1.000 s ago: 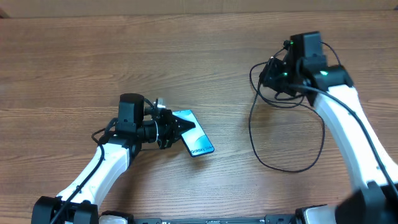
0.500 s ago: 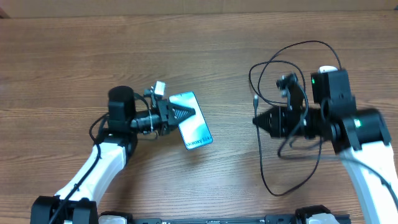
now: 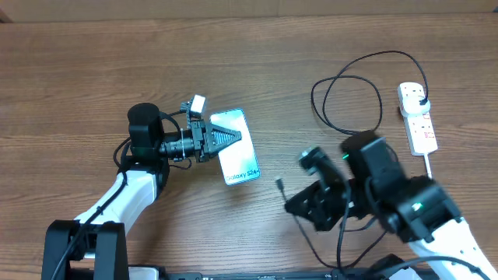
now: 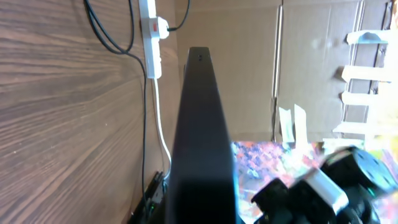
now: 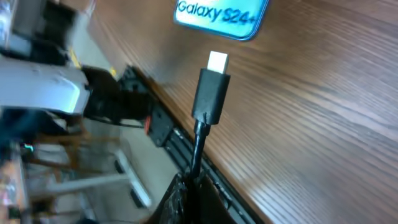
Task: Plug charger to phone and switch on socket
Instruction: 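Carry the USB-C plug under the phone's bottom edge with the right gripper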
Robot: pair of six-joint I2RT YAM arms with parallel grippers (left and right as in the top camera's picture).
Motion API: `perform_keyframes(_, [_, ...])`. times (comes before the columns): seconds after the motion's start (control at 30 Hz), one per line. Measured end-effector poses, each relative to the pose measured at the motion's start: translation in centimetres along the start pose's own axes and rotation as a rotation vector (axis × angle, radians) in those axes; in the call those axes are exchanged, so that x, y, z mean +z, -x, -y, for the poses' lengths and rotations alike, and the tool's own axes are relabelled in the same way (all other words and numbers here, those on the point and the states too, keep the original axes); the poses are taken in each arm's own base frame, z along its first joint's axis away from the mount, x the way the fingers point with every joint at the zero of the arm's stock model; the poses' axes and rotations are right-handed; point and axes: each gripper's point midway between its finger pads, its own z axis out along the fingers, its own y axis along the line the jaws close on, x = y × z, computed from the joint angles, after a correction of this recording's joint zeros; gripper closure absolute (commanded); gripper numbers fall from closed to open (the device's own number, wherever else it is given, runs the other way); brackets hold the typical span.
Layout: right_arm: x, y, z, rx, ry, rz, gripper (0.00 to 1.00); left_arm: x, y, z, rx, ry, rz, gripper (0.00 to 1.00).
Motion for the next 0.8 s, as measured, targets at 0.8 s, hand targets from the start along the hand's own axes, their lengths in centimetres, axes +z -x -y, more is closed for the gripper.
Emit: perform_keyframes(0.8, [8.6,3.1,1.1,0.091,-0.171,-0.025,0.96,0.1,3.1,5.0,0.265,-0.055,0.058,0.96])
